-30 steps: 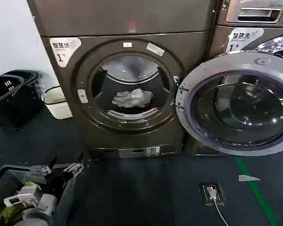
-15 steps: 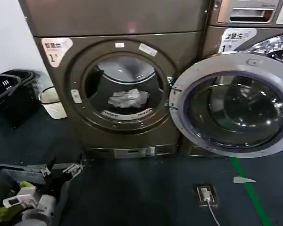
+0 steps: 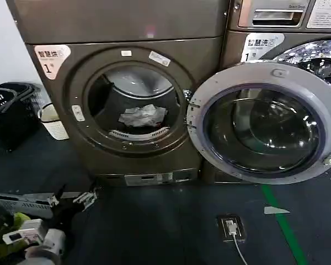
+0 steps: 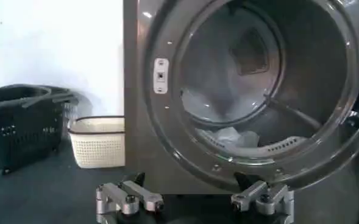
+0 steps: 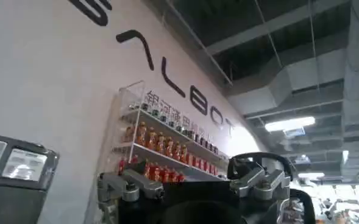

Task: Grasp the clothes from the dryer.

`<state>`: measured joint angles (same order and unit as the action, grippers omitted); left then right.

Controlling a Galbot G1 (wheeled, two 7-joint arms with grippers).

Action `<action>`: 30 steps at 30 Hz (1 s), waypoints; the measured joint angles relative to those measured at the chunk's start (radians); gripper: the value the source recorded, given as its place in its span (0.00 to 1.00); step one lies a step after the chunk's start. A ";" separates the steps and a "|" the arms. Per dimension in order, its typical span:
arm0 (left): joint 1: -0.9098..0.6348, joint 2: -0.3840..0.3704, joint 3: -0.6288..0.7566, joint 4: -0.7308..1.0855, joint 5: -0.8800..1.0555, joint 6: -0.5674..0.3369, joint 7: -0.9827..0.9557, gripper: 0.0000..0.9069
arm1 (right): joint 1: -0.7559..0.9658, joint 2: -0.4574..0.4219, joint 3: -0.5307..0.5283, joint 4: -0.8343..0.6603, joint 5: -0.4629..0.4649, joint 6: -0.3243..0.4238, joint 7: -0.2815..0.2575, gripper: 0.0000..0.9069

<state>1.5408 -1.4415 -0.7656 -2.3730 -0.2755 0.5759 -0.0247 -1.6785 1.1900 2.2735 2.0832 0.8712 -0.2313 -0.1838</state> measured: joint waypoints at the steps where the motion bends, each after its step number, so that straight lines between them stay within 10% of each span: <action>1: 0.000 0.000 0.001 0.000 0.000 0.000 0.001 1.00 | 0.000 0.000 0.000 0.001 0.002 0.003 -0.003 1.00; 30: -0.008 0.003 0.011 -0.031 -0.010 -0.004 0.025 1.00 | -0.003 0.016 0.001 0.036 0.053 0.005 -0.020 1.00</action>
<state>1.5330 -1.4387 -0.7548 -2.4039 -0.2860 0.5724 0.0001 -1.6818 1.2061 2.2740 2.1196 0.9241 -0.2262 -0.2038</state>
